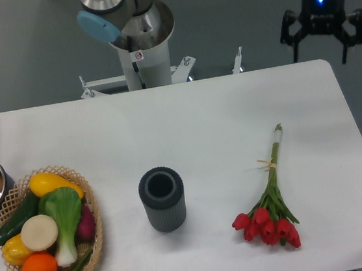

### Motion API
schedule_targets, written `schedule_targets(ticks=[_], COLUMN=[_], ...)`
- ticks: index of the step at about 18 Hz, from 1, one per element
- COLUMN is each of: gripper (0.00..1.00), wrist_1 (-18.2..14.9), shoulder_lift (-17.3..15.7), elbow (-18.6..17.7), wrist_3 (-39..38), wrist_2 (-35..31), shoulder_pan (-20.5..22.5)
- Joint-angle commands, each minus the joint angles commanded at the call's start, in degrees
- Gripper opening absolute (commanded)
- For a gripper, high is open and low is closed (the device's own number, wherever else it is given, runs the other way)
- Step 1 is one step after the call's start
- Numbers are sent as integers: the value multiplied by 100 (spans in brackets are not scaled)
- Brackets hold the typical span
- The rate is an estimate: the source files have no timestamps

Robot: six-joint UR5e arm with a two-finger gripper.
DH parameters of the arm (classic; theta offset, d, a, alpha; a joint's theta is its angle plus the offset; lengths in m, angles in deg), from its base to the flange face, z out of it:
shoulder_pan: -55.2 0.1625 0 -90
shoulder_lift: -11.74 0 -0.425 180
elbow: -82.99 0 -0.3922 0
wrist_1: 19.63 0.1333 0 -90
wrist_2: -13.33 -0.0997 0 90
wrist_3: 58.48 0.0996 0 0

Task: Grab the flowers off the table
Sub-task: 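Move the open gripper toward the red tulip bundle, then lower the open gripper over the tulip stems above the twine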

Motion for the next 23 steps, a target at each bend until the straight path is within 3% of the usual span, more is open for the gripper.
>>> schedule_targets(ticks=[12, 14, 18, 23], gripper=[100, 100, 100, 100], wrist_1=[53, 219, 860, 888], shoulder_lift=[1388, 1547, 1933, 2065], elbow=[0, -17, -44, -79], wrist_3=[-203, -211, -238, -290], wrist_2=[-9, -9, 0, -9], shoulder_pan=[-809, -852, -1028, -1064])
